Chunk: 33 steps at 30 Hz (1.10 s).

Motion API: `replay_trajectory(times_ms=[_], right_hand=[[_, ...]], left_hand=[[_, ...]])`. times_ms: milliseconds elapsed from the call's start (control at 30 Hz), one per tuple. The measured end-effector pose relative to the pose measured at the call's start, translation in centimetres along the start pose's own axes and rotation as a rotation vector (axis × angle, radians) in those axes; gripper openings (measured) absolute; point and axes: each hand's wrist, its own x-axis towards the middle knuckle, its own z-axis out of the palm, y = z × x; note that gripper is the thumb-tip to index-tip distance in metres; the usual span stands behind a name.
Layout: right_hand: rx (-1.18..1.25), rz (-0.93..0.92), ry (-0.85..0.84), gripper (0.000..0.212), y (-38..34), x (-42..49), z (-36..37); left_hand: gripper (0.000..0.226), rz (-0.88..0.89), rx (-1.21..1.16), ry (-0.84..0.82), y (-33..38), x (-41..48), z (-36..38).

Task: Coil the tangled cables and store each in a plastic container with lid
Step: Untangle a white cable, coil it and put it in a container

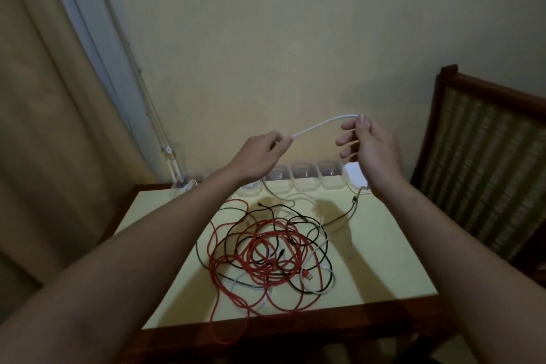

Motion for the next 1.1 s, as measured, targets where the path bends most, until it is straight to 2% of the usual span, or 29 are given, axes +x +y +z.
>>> replay_trajectory(times_ms=[67, 133, 233, 333, 400, 467, 567, 633, 800, 900, 1000, 1100], right_hand=[[0.022, 0.059, 0.044, 0.036, 0.6, 0.1, -1.1], [0.049, 0.119, 0.038, 0.035, 1.0, -0.3, -1.7], [-0.039, 0.201, -0.009, 0.032, 1.7, -1.0, -2.0], [-0.213, 0.140, 0.122, 0.019, 2.1, -0.8, -2.1], [-0.426, -0.050, 0.177, 0.035, 0.9, -0.7, -1.7], [-0.514, -0.246, 0.099, 0.041, -0.8, -0.7, -0.6], [-0.314, -0.246, -0.124, 0.025, -3.0, -1.4, 1.5], [-0.195, -0.194, -0.142, 0.020, -3.0, -1.5, 2.2], [-0.021, -0.109, 0.013, 0.027, -2.4, -1.1, 0.9], [0.065, -0.065, 0.124, 0.027, -2.4, -0.8, -0.8], [-0.025, -0.057, 0.121, 0.025, -1.7, -1.1, -1.7], [-0.168, -0.061, 0.073, 0.024, -0.8, -1.7, -1.4]], left_hand=[[0.043, -0.198, -0.220, -0.089, -1.9, -0.7, 0.2], [0.038, -0.307, -0.386, -0.118, -3.0, -0.9, 0.3], [0.029, -0.334, -0.458, 0.017, -2.2, -0.3, -0.5], [0.027, -0.162, -0.361, 0.181, 0.0, 1.0, -2.1], [0.025, -0.028, -0.258, 0.220, 1.7, 1.5, -2.8], [0.023, 0.071, -0.183, 0.225, 3.7, 1.7, -3.0], [0.023, 0.195, -0.120, 0.244, 6.0, 1.6, -2.6], [0.025, 0.212, -0.098, 0.246, 6.0, 1.3, -2.2], [0.037, 0.092, -0.034, 0.198, 2.6, -0.7, -1.3], [0.038, -0.080, 0.052, 0.214, -2.5, -1.9, -1.2], [0.043, -0.220, -0.020, 0.182, -5.6, -3.3, -1.2], [0.048, -0.231, -0.153, 0.226, -4.5, -2.8, -1.3]])
